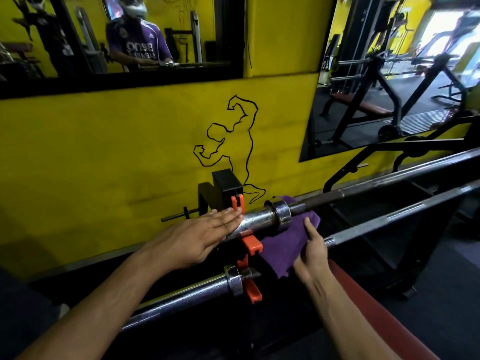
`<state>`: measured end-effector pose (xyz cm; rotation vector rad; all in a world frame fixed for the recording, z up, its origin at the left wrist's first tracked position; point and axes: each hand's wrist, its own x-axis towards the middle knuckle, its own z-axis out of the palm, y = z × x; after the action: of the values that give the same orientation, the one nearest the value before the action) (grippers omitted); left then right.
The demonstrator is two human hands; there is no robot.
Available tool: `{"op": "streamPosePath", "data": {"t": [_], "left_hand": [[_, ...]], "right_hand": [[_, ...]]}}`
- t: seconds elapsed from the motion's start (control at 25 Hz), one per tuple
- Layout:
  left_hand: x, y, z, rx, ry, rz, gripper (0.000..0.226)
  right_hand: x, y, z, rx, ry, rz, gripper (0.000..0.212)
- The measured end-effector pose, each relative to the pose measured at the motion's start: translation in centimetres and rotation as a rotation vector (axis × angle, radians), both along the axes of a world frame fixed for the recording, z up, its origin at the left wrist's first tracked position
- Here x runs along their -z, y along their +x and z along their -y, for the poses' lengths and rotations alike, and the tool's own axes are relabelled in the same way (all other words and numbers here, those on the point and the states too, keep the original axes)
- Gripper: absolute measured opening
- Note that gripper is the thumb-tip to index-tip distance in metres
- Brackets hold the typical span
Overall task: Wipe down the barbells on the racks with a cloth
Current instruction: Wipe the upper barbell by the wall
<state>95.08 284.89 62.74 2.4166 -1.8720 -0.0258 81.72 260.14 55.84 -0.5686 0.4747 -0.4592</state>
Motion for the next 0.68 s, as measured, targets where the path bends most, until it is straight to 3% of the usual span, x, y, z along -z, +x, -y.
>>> {"op": "streamPosePath", "data": {"t": [0.12,0.2,0.32,0.44,0.52,0.6,0.68], "left_hand": [[-0.1,-0.1,0.0,-0.007,-0.006,0.010,0.061],[-0.3,-0.3,0.0,-0.021,-0.014,0.004,0.059],[-0.8,-0.6,-0.1,-0.018,-0.027,-0.016,0.061],[-0.4,-0.3,-0.1,-0.013,-0.030,-0.008,0.062],[0.0,-0.2,-0.2,-0.004,-0.033,0.006,0.065],[0.1,-0.1,-0.2,0.007,-0.038,0.031,0.065],[-0.4,-0.4,-0.1,0.010,-0.040,0.035,0.065]], "right_hand": [[-0.4,-3.2,-0.5,0.102,-0.199,-0.188,0.038],[-2.1,-5.4,-0.4,0.210,-0.557,-0.295,0.019],[-7.0,-6.8,-1.5,0.261,-1.173,-0.161,0.013],[-8.0,-3.4,-2.5,-0.005,-1.699,-0.313,0.028],[-6.5,-0.5,-2.2,-0.035,-2.094,-0.441,0.045],[-7.3,2.1,-1.2,-0.053,-2.196,-0.504,0.038],[-10.2,4.8,-0.2,-0.360,-2.031,-0.631,0.026]]}}
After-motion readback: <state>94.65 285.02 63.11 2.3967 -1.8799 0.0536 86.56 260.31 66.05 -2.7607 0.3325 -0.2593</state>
